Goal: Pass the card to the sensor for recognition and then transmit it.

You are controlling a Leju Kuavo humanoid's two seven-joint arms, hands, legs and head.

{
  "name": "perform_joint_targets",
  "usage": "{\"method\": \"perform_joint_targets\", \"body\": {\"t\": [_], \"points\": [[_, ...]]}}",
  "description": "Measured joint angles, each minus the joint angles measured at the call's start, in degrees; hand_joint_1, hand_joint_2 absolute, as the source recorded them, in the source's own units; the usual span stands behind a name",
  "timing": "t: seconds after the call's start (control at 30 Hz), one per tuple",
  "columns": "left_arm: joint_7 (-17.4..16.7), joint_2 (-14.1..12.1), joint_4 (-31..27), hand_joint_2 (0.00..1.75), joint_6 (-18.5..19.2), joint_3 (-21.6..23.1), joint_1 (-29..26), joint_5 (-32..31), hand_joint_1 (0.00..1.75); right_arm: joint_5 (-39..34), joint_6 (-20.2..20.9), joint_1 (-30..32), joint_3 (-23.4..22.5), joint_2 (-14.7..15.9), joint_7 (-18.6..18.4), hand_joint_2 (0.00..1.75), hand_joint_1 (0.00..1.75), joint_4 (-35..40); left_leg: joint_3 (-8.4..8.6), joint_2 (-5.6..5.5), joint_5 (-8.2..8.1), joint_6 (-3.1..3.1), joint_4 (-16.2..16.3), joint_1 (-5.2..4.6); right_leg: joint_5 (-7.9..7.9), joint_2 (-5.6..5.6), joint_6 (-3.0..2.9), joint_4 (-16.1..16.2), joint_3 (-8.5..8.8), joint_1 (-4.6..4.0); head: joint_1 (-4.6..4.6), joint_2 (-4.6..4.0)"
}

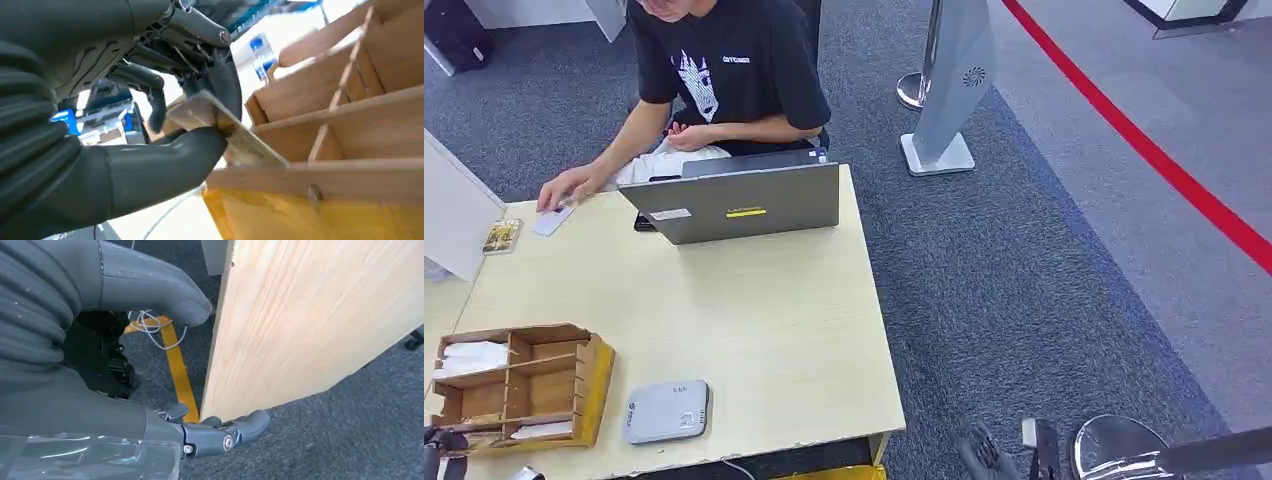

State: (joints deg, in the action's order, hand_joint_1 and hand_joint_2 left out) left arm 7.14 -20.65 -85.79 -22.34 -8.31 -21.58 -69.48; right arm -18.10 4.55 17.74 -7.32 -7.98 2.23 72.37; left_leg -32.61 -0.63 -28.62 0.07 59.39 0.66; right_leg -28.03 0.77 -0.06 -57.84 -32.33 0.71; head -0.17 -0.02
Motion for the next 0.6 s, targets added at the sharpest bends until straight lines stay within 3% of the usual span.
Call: {"method": "perform_joint_targets", "body": {"t": [0.13, 0.23, 0.43, 0.6], "points": [[3.0, 0.4, 0.0, 1.75, -9.0, 0.0, 0.1, 0.9, 1.75, 0.0, -0.7, 0.0, 0.2, 0.0, 0.5, 1.75, 0.00, 0.0, 0.01, 0.00, 0.00, 0.00, 0.0, -0.02, 0.00, 0.00, 0.00, 0.0, -0.02, 0.00, -0.02, 0.00], [4.1, 0.8, -1.6, 1.75, -10.6, 0.0, 0.6, 2.9, 1.75, 0.1, -0.9, 0.0, 0.3, 0.0, 0.9, 1.75, 0.00, 0.0, 0.01, -0.01, 0.00, 0.00, 0.0, -0.01, 0.00, -0.01, 0.00, 0.0, -0.01, 0.00, -0.02, 0.00], [3.2, 0.6, -7.4, 1.75, -8.6, 0.0, 2.8, 4.2, 1.75, 1.0, -1.5, 0.0, 0.7, 0.1, 1.0, 1.75, 0.00, -0.1, 0.03, -0.01, 0.04, -0.01, 0.0, 0.01, 0.04, -0.01, -0.04, 0.0, -0.02, 0.00, -0.04, 0.00], [-1.3, -2.1, -13.5, 1.75, -0.4, 0.4, 10.2, 3.3, 1.75, 2.4, -1.7, -0.8, 2.0, 0.4, 1.0, 1.75, 0.00, -0.8, -0.01, -0.11, 0.18, 0.00, 0.0, 0.02, 0.12, -0.17, -0.12, 0.0, 0.01, -0.01, -0.02, 0.00]]}}
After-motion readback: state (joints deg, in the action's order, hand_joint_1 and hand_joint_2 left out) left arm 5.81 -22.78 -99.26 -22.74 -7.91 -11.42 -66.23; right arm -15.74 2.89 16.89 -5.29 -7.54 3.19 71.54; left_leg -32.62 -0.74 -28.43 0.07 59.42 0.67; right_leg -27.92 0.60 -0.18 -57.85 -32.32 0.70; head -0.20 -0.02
